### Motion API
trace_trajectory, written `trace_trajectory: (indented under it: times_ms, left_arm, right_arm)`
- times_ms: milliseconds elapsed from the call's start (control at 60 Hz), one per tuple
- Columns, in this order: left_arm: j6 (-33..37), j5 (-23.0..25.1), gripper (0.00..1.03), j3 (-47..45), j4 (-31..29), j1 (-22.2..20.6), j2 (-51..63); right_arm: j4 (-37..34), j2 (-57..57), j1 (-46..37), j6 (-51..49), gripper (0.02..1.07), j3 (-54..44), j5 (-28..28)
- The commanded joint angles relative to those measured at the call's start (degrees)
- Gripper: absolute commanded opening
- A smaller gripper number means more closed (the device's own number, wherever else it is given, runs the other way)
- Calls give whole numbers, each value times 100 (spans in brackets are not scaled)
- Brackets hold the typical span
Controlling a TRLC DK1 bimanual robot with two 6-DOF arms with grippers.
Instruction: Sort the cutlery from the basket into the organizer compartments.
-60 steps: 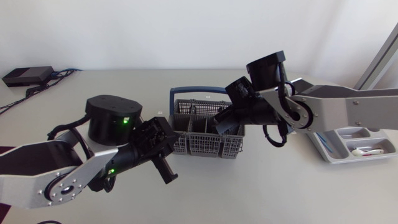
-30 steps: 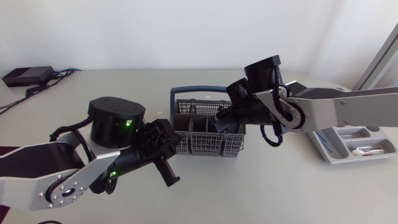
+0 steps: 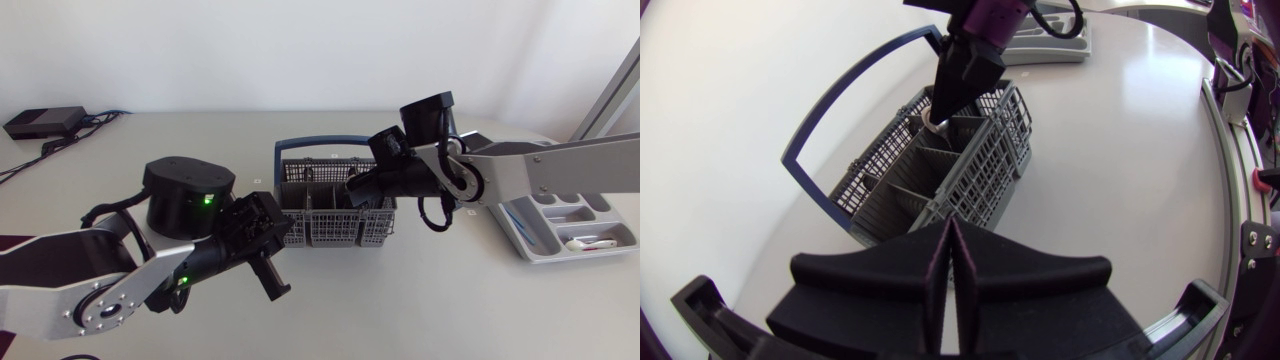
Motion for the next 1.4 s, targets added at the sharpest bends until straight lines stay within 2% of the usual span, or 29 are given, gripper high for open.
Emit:
trace_trajectory:
  times_ms: [0, 117, 367, 500, 783, 900, 983, 1183, 1383]
  left_arm:
    - [-92, -20, 3, 116, 26, -59, 97]
    - [-101, -28, 3, 116, 26, -59, 88]
    - [-119, -28, 3, 89, 35, -68, 79]
    - [-119, -28, 3, 107, 35, -86, 79]
    - [-136, -28, 3, 89, 44, -103, 79]
    - [-136, -28, 3, 89, 44, -112, 79]
    - [-154, -28, 3, 89, 53, -138, 79]
    - [-163, -28, 3, 89, 53, -156, 79]
    - [-171, -81, 3, 81, 35, -182, 36]
  right_arm:
    - [-52, 169, 2, 183, 53, -12, -326]
    - [-52, 161, 89, 166, 53, -30, -520]
    - [-17, 169, 177, 139, 52, -65, -546]
    - [124, 240, 204, 122, 42, -12, -511]
    - [291, 257, 309, -19, 39, -30, -520]
    - [308, 266, 318, -54, 30, 5, -423]
    - [361, 327, 318, -81, 29, 40, -353]
    - [370, 424, 388, -142, 8, 58, -133]
    - [335, 275, 388, -168, 8, -65, -168]
